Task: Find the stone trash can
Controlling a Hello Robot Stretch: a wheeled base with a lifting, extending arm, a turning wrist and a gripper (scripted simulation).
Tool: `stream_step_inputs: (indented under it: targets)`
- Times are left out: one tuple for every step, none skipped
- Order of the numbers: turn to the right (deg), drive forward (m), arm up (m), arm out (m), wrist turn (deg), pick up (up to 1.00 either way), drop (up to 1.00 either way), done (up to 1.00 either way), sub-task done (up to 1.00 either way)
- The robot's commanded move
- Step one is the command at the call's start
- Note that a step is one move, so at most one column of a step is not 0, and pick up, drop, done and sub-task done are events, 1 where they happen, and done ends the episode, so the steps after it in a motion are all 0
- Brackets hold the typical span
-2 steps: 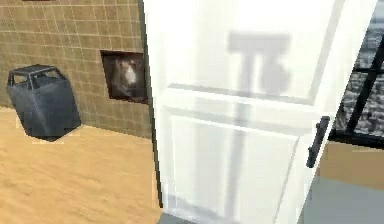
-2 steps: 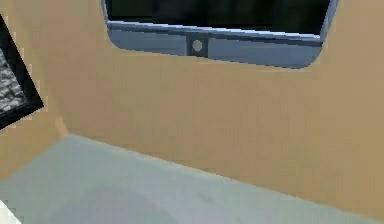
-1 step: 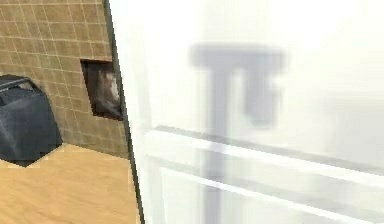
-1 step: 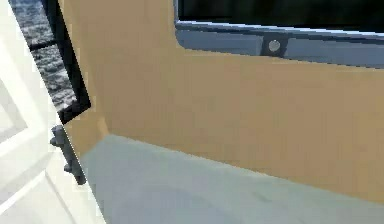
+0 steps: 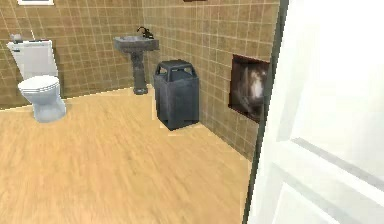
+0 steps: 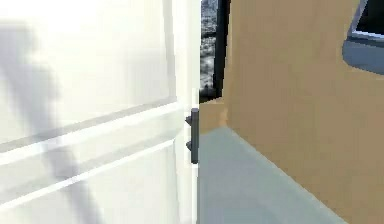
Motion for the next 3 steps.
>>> stream_step_inputs:
  targets:
    - [0.0, 0.30, 0.00, 0.00, 0.0, 0.00, 0.00, 0.00, 0.00]
    - [-18.0, 0.00, 0.00, 0.00, 0.0, 0.00, 0.00, 0.00, 0.00]
    - [0.0, 1.00, 0.00, 0.00, 0.0, 0.00, 0.00, 0.00, 0.00]
